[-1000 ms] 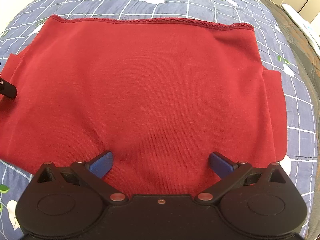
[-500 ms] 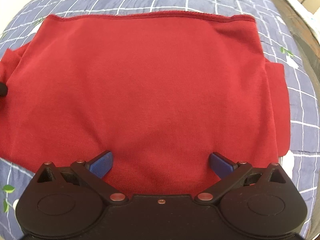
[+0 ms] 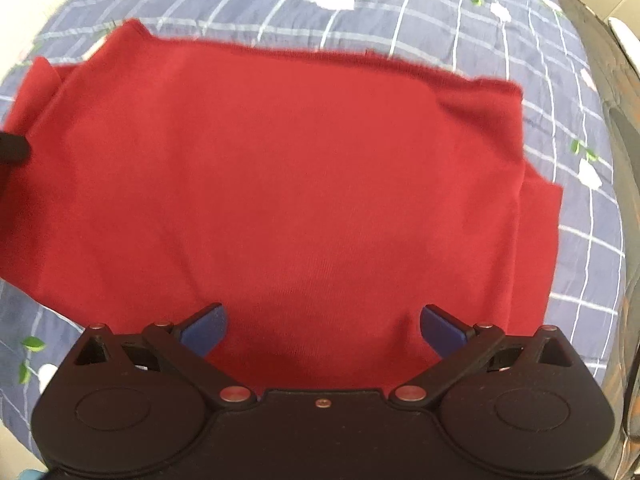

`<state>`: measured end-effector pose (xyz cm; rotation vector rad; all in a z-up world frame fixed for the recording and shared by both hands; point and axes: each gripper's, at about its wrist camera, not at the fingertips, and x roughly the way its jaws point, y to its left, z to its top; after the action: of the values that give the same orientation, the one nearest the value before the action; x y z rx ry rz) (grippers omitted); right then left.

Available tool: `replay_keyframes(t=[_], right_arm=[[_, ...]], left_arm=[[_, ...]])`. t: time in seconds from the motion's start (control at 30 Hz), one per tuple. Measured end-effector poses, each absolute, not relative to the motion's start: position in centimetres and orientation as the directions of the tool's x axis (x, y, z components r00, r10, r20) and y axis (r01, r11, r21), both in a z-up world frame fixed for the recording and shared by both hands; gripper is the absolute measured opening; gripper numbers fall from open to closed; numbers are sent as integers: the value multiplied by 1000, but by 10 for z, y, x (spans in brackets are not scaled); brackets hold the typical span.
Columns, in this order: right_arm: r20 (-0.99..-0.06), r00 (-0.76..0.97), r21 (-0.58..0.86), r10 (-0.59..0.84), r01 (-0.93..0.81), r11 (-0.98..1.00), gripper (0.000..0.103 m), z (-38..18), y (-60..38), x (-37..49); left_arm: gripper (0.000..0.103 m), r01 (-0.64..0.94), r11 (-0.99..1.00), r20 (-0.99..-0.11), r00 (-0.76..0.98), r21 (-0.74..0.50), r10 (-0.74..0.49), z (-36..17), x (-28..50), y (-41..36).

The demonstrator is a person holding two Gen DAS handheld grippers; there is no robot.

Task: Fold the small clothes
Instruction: 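Grasp the sweater's side edge with the left gripper and lift it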

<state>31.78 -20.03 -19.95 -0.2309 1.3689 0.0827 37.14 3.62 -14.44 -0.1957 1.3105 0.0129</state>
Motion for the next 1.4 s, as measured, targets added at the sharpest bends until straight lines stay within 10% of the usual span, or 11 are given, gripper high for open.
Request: replay_keyframes(t=[0.7,1.4], right_arm=[[-965,262,-88,-26,-229,970,102,-175,-298,292],[-981,89,-160,-172,134,978,102,-204,-469,179]], left_arm=[[5,-9,987,-930,338,-158,-146,-84,366,-113],[3,259,958,-967,185,-123,-174,-137,351,-289]])
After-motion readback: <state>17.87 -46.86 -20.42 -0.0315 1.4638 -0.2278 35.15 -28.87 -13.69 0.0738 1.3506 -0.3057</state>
